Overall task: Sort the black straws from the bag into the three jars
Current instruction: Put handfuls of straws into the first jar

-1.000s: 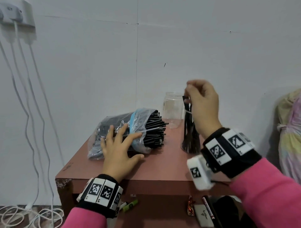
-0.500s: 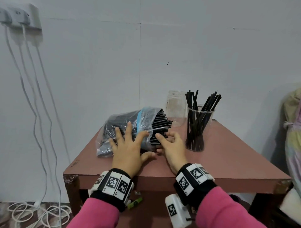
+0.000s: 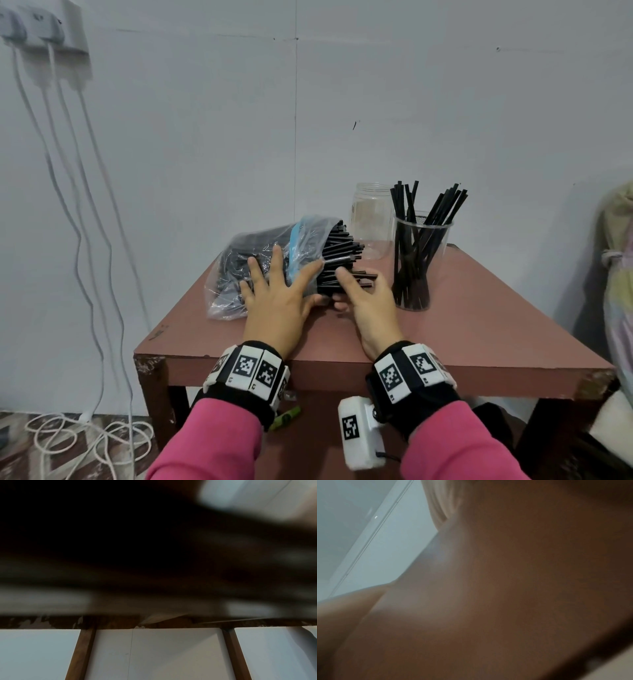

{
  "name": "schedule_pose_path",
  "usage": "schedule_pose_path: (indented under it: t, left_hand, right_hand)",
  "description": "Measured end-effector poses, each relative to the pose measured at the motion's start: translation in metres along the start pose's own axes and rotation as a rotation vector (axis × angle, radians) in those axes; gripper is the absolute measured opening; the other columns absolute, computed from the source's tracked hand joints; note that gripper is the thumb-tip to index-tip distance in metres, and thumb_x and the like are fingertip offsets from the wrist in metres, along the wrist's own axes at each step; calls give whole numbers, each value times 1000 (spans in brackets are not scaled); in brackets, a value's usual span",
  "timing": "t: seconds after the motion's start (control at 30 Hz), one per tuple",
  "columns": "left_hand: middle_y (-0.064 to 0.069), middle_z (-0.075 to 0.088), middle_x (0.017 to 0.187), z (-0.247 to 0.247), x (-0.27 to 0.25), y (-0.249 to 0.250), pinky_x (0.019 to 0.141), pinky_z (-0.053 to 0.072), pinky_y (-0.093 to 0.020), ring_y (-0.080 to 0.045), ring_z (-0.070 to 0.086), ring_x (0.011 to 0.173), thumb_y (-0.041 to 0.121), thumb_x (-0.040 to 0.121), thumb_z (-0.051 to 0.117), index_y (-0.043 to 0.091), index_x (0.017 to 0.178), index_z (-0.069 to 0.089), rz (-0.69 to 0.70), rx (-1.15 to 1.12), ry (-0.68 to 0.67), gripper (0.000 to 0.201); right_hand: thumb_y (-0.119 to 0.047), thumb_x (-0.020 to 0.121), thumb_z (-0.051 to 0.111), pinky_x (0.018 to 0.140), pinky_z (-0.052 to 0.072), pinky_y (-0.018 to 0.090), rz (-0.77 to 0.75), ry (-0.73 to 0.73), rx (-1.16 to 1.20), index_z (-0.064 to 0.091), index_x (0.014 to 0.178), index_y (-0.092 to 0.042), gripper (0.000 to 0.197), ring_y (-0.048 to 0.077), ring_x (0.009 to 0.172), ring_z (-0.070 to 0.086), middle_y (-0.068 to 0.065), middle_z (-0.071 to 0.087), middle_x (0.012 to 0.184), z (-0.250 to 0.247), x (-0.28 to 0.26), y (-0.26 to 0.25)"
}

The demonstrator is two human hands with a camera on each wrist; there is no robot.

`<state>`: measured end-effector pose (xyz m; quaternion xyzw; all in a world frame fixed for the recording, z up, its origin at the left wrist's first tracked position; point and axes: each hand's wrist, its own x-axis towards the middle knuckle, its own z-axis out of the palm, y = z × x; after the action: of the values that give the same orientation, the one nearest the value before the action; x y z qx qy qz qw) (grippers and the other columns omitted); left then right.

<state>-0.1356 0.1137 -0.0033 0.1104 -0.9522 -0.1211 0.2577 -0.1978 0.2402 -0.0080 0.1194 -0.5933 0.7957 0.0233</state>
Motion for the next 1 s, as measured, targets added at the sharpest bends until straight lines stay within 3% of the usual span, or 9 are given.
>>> schedule_pose_path:
  t: [0.17,0.3,0.4,0.53,0.7,0.8,0.87,0.93,1.0]
  left_hand:
    - [-8,-25,157,2,0,-1,111,3,-65,-48,-19,141,35,103,36,66,139,-1,49,22,7,60]
    - [-7,-24,158,3,0,-2,113,2,-65,-47,-19,141,34,104,35,64,140,1,42,18,3,58]
    - [-7,-24,158,3,0,-1,113,2,-65,-47,-19,142,37,103,35,62,142,2,41,19,6,56]
    - [-5,-24,158,2,0,0,112,0,-64,-46,-21,141,38,103,35,62,142,4,42,-8,-3,55]
    - [-4,-23,158,4,0,0,112,2,-64,-45,-19,142,36,103,37,62,142,5,32,-6,10,57]
    - [-5,-22,158,3,0,0,112,2,-64,-45,-20,142,35,103,37,61,143,5,36,-5,6,57]
    - [-5,-23,158,2,0,1,112,2,-64,-45,-21,141,35,103,36,61,143,6,43,-5,-7,56]
    - [-6,-23,158,1,-1,2,112,2,-64,-46,-21,141,36,103,35,61,143,6,45,-6,-14,55]
    - [-6,-23,158,1,-1,2,112,2,-64,-46,-21,141,38,103,35,61,143,6,41,1,-16,54]
  right_hand:
    - [-18,90,67,68,56,33,-78,96,-9,59,96,-16,10,8,61,67,4,68,85,0,1,4]
    - [-21,92,64,56,55,24,-69,190,152,50,106,-13,21,8,55,63,7,62,89,0,3,0]
    - [-28,86,71,50,51,21,11,100,137,53,114,-7,39,11,62,62,11,66,99,-1,5,0]
    - [-18,86,72,56,51,20,9,18,52,63,110,-3,30,10,68,64,7,70,91,-1,4,5]
    - [-14,90,66,52,50,19,-56,182,153,58,103,-10,16,4,56,61,1,66,83,-3,7,3]
    - [-26,88,68,47,47,23,5,190,241,51,112,-11,33,9,58,59,6,61,90,-3,9,1]
    - [-35,86,69,47,46,23,37,114,205,53,116,-13,40,13,64,60,8,64,93,-2,9,0]
    - [-37,86,69,50,45,25,25,63,128,57,104,-22,26,14,69,62,4,69,91,0,9,1]
    - [-37,87,68,53,44,27,18,113,84,58,94,-26,17,16,69,62,1,70,89,0,8,2]
